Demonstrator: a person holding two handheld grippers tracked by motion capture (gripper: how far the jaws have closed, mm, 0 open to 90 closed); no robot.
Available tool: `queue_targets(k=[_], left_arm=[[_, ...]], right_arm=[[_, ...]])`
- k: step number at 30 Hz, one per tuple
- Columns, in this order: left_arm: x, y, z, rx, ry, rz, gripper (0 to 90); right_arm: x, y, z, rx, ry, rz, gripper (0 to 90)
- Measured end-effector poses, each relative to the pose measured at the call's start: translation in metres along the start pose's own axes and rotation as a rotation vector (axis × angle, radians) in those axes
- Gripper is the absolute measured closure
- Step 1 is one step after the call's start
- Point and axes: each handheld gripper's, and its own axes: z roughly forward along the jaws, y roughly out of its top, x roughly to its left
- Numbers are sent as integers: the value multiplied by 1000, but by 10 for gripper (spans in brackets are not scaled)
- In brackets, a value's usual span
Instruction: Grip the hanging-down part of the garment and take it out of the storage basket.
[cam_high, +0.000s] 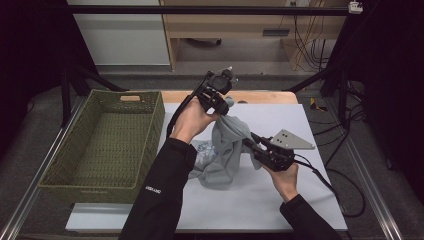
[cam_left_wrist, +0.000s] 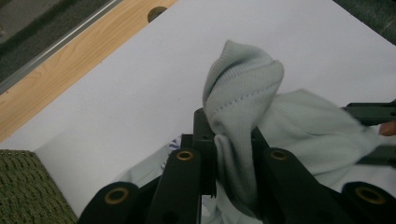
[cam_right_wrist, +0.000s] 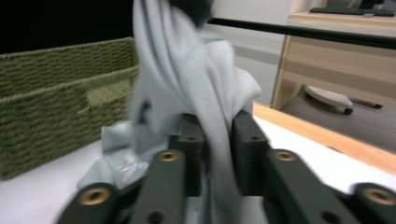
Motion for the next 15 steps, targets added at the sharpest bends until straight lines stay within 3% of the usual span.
queue_targets(k=[2, 5, 6, 7, 10, 15], left_arm=[[1, -2, 1, -2, -5, 3, 809], [0, -4, 3, -2, -4, 9, 809], [2, -4, 2, 15, -5, 37, 809], [1, -5, 4, 5, -10, 37, 808], [0, -9, 7, 0, -26, 52, 808], [-3, -14, 15, 9, -20, 83, 808]], right_arm=[[0, -8, 1, 6, 19, 5, 573], [0, -16, -3, -33, 20, 16, 335], [0, -17, -6, -48, 23, 22, 253], [0, -17, -8, -52, 16, 31, 164], [0, -18, -17, -56, -12, 24, 70], [-4, -23, -27, -82, -41, 88, 11]])
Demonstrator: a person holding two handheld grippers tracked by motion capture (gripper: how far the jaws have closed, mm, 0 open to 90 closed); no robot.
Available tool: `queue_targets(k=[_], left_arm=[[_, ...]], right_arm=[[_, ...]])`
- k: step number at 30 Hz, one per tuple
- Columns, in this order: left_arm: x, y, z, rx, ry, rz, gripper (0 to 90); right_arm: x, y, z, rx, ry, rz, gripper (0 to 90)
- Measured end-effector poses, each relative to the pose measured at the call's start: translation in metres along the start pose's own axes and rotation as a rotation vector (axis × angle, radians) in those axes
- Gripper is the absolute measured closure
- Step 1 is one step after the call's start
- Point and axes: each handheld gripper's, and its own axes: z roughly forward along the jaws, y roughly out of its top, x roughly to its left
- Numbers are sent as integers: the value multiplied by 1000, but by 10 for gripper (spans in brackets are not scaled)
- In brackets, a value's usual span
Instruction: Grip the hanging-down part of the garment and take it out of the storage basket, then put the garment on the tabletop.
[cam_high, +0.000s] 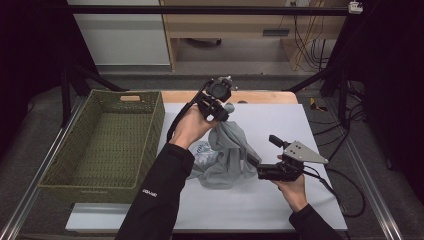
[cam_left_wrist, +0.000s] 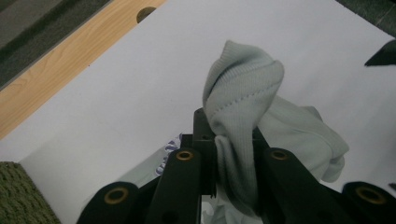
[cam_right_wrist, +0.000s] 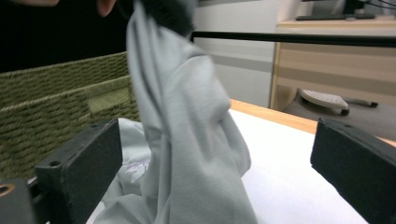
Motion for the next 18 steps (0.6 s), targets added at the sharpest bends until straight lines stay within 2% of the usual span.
queue_targets(k=[1, 2, 3, 5, 7, 8, 10, 15, 18], left_arm=[[0, -1, 2, 2, 6, -1, 808], [0, -2, 4, -2, 13, -1, 807], [0, -3, 6, 3, 8, -8, 807], [1, -6, 11, 7, 6, -9, 807], [1, -10, 15, 3, -4, -9, 807], [1, -11, 17, 4, -4, -8, 807], [-1, -15, 20, 2, -15, -1, 806], [-7, -28, 29, -17, -32, 21, 804], [-12, -35, 35, -19, -44, 36, 802]], right_arm=[[-2, -2, -2, 4, -4, -10, 7], [-3, -3, -4, -1, -2, 4, 7], [-4, -4, -6, -1, 4, -7, 7], [-5, -6, -10, 2, 14, 2, 6], [-6, -8, -14, 2, 11, -22, 6], [-5, -8, -17, 2, 14, 3, 6], [-7, -10, -21, 2, 18, 2, 6], [-14, -15, -25, 4, -8, -3, 6], [-16, -19, -30, 11, -24, 19, 6]])
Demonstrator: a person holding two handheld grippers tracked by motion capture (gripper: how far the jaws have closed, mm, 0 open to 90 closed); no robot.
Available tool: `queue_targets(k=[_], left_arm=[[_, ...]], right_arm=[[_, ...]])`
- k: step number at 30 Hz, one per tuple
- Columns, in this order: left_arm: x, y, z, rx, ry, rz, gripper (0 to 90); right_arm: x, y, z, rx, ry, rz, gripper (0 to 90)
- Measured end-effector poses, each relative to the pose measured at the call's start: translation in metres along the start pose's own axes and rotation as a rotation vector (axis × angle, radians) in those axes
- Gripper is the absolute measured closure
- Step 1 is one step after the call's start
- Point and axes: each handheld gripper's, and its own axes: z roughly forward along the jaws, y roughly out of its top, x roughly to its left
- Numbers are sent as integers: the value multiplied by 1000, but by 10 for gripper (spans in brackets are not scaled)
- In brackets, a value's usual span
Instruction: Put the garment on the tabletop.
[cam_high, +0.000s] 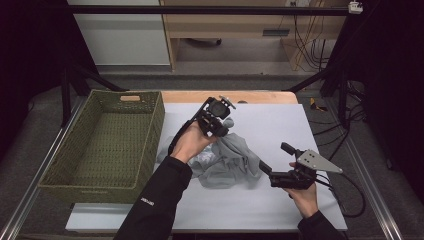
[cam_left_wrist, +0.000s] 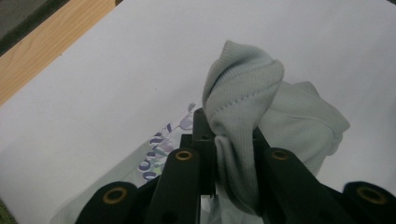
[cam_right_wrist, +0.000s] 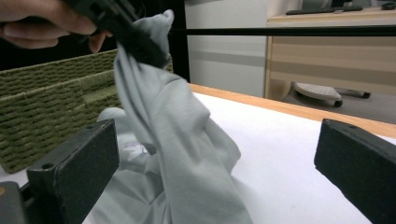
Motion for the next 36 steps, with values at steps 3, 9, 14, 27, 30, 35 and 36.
queue_targets(k=[3, 9, 14, 27, 30, 35, 36], left_arm=[[-2, -6, 5, -15, 3, 3, 800], [-6, -16, 19, -15, 6, 1, 792], [-7, -21, 27, 6, -1, 15, 761], [-6, -20, 1, -221, 17, -48, 229], [-6, -25, -7, -256, 19, -56, 161], [-9, -46, -15, -392, -6, -88, 132], [-10, -51, -16, -416, -14, -91, 131]], right_arm=[[-5, -3, -3, 0, -13, 1, 6], [-10, -7, -10, 5, -28, 7, 6], [-12, -8, -11, 7, -31, 10, 6], [-14, -8, -11, 8, -30, 27, 5], [-14, -8, -11, 13, -34, 26, 5], [-14, -9, -10, 13, -35, 26, 5], [-15, -9, -10, 18, -36, 26, 4]])
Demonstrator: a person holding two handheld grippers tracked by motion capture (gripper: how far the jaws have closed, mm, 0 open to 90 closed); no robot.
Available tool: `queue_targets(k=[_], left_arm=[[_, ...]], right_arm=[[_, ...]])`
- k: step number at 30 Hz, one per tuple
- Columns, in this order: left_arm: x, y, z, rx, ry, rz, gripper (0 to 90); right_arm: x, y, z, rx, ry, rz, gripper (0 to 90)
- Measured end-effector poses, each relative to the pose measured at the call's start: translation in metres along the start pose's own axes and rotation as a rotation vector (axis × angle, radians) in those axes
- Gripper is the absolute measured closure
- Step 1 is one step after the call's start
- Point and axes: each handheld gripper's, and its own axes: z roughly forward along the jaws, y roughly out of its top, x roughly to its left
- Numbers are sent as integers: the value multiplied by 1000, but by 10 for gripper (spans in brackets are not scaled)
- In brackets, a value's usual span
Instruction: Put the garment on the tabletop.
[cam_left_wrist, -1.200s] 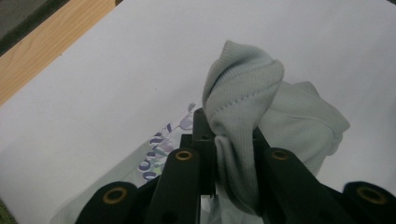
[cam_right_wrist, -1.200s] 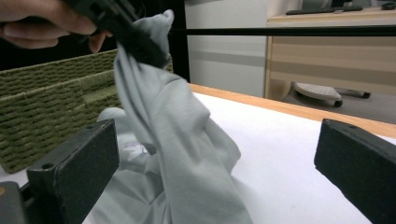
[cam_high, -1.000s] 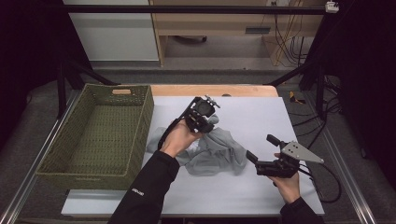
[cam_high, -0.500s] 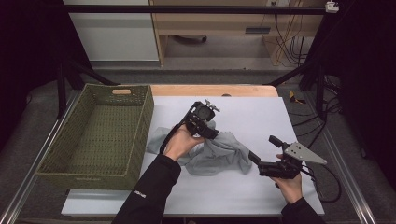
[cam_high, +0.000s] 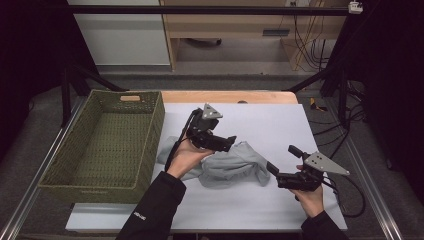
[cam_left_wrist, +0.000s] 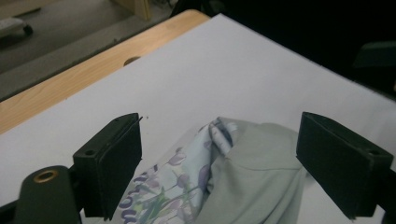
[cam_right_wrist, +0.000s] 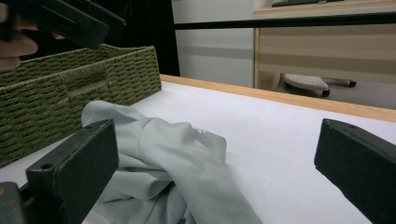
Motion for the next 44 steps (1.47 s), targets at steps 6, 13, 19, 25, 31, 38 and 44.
queue_targets(k=[6, 13, 19, 25, 31, 38, 44], left_arm=[[0, -27, -16, -126, -8, 2, 99], [4, -59, -30, -232, -17, -42, 86], [2, -90, -34, -281, -9, -53, 81], [0, -115, -34, -317, 6, -64, 63], [4, -131, -39, -339, 8, -85, 61], [8, -142, -48, -352, 22, -87, 56], [10, -146, -47, -346, 11, -105, 51]], right_arm=[[0, -1, 0, -1, -2, -1, 5], [-2, -2, -1, 1, -8, 0, 4], [-4, -4, -2, 4, -8, 1, 4], [-6, -6, -4, 5, -3, -1, 4], [-6, -7, -5, 3, -9, 0, 4], [-8, -11, -6, 12, -12, 14, 4], [-9, -12, -6, 13, -5, 1, 4]])
